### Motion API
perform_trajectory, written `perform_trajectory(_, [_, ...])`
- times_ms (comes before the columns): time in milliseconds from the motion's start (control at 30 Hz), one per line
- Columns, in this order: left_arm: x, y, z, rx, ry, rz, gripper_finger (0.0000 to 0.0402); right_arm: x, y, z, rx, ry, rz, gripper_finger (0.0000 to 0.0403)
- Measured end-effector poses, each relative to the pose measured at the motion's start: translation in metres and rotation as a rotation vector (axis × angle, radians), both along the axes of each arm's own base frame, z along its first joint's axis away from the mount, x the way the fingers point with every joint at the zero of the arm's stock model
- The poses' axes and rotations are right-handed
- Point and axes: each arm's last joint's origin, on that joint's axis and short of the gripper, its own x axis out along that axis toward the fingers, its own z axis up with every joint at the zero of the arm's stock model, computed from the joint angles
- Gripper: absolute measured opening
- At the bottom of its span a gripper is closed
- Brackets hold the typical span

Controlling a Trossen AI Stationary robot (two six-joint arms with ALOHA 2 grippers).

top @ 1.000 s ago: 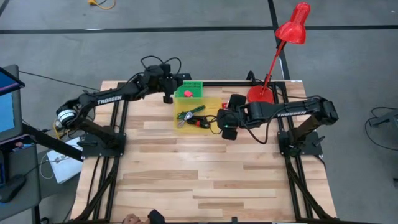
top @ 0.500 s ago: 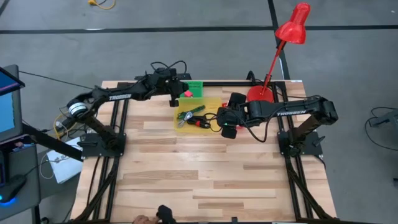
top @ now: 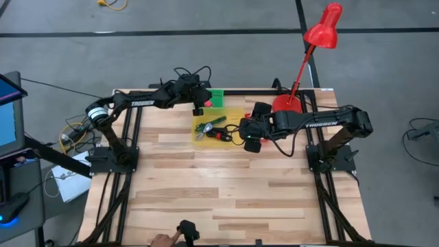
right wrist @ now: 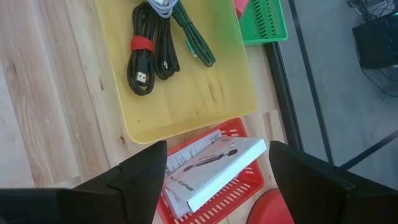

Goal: Pick and place items into bin
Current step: Put the black charger adapter into the green bin, then return to Home Position

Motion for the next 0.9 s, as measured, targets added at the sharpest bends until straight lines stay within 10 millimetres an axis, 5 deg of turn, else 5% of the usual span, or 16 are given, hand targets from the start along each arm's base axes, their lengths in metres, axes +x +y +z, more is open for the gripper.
perform_trajectory(167, [-0.001, 0.001, 0.000, 0.016, 0.011, 0.031, 0.0202, 0.000, 0.000, 0.000, 0.000, 0.000, 0.000, 0.0276])
perform_trajectory(533, [-0.001, -0.002, 0.003, -0.041, -0.030, 0.064, 0.0190, 0.000, 0.000, 0.000, 0.016, -0.021, -0.034, 0.0276])
perform_trajectory(700, [-0.010, -0.010, 0.025, -0.067, -0.074, 0.085, 0.0190, 0.000, 0.000, 0.000, 0.027, -0.037, -0.060, 0.0276])
perform_trajectory(900, [-0.032, -0.038, 0.079, -0.080, -0.212, 0.106, 0.0190, 0.003, 0.000, 0.001, 0.090, -0.147, -0.196, 0.0276])
